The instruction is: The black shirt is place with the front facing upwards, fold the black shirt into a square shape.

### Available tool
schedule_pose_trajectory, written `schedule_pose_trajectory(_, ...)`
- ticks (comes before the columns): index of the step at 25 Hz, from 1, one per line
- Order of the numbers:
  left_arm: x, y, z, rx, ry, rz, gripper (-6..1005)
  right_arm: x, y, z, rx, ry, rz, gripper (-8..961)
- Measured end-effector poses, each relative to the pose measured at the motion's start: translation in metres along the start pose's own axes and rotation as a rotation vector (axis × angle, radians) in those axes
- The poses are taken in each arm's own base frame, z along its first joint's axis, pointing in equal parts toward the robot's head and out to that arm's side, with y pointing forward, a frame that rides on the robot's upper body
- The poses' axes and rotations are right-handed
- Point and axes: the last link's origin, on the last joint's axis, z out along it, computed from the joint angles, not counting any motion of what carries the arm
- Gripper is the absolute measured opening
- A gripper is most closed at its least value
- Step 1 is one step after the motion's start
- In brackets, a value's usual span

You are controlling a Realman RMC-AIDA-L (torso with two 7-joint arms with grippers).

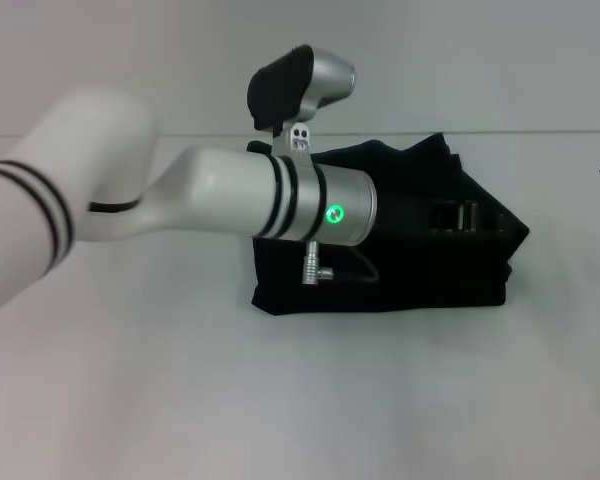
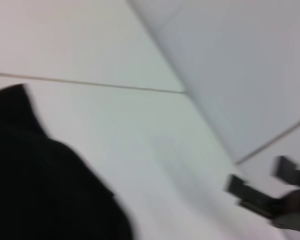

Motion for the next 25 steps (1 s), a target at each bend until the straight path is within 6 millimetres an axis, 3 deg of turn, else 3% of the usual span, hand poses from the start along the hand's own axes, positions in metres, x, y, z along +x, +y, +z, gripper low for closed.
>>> schedule_pose_trajectory(3, -0.003, 0.011, -0.024, -0.137, -0.009, 0.046, 105, -0.001, 0.000, 0.000, 0.002, 0.003, -0.001, 761)
schedule_pose_trajectory(5, -0.004, 0.011, -0.044, -0.197, 0.010, 0.039, 213, -0.002, 0.000, -0.001, 0.004, 0.003, -0.002, 760)
schedule_pose_trajectory(6, -0.004, 0.011, -0.044, -0.197, 0.010, 0.039, 268, -0.002, 0.000, -0.001, 0.005, 0.005, -0.004, 759)
schedule_pose_trajectory(7, 0.000, -0.004, -0.080, -0.228, 0.100, -0.042, 322, -0.003, 0.000, -0.001, 0.006, 0.009, -0.008, 759)
schedule_pose_trajectory(9, 0.000, -0.015, -0.097, -0.225, 0.147, -0.094, 415, -0.003, 0.001, 0.001, 0.010, 0.034, -0.025, 758)
schedule_pose_trajectory(12, -0.008, -0.047, -0.145, -0.211, 0.251, -0.215, 555, -0.005, 0.005, 0.011, 0.032, 0.129, -0.065, 756)
schedule_pose_trajectory(16, -0.025, -0.069, -0.188, -0.191, 0.277, -0.269, 749, -0.013, 0.021, 0.037, 0.086, 0.300, -0.126, 754)
schedule_pose_trajectory(22, -0.044, -0.080, -0.208, -0.154, 0.257, -0.277, 936, -0.024, 0.046, 0.077, 0.209, 0.466, -0.220, 751)
schedule_pose_trajectory(25, -0.047, -0.084, -0.212, -0.137, 0.271, -0.276, 936, -0.028, 0.058, 0.094, 0.256, 0.502, -0.271, 750)
